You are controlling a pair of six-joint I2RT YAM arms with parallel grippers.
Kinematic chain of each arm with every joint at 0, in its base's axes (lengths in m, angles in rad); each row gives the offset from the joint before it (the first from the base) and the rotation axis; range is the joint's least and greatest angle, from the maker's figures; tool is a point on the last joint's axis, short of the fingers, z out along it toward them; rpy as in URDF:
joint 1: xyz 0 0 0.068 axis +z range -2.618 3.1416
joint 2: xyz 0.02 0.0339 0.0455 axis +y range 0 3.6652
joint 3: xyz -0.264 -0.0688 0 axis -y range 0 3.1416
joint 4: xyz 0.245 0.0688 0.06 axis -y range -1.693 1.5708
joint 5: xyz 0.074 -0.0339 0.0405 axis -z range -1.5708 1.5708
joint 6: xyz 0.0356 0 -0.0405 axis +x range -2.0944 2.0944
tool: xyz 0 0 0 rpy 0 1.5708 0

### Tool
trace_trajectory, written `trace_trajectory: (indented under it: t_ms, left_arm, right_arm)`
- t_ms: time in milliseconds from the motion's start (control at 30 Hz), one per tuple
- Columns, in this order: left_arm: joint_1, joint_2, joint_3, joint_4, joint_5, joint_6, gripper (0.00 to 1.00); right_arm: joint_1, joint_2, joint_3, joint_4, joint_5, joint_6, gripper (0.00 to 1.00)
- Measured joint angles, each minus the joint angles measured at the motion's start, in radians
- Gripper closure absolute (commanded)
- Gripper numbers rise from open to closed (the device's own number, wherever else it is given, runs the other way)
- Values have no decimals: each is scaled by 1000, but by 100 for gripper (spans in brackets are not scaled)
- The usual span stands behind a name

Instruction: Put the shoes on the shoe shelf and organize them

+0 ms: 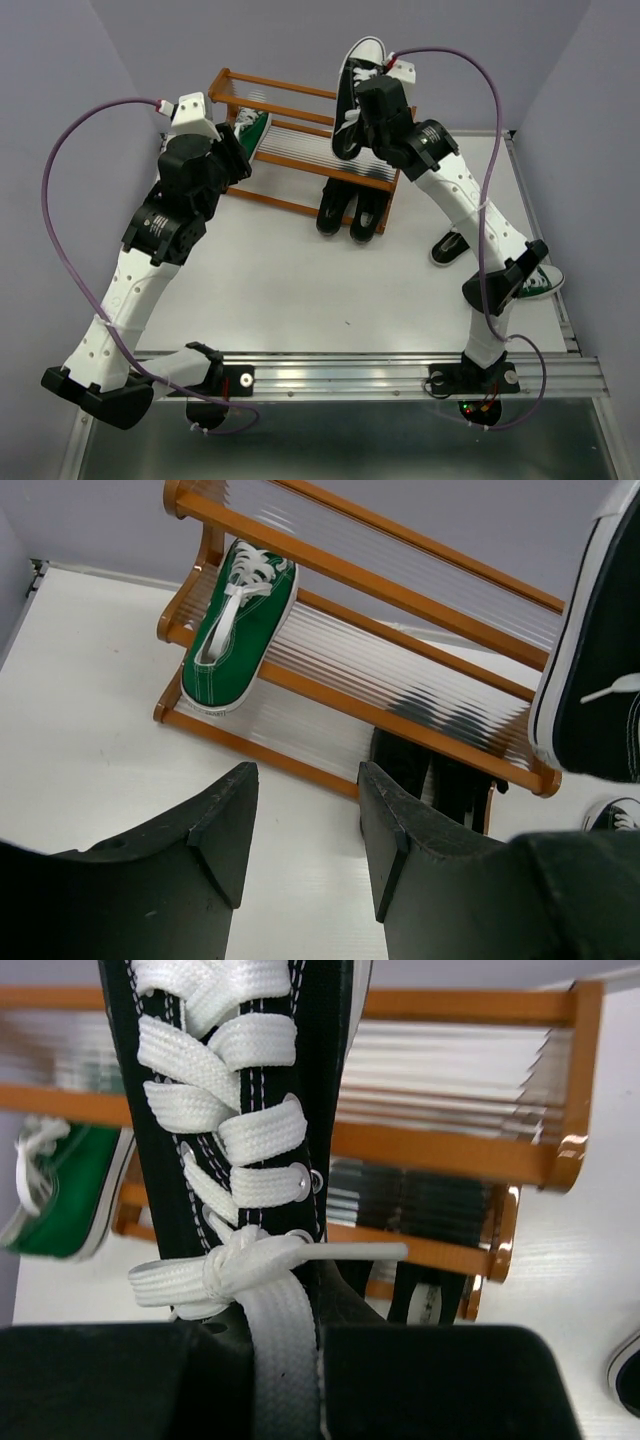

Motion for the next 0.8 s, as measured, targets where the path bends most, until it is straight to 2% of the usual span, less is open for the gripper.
trace_trajectory:
  t_ms: [233,800]
  left_arm:
    - [6,0,0,-4,2,0,44]
    - [14,-1,-6,-7,6,0,44]
  right_arm:
    - [-76,87,131,18,34,12,99]
    - [-108,110,126,18,19,35,99]
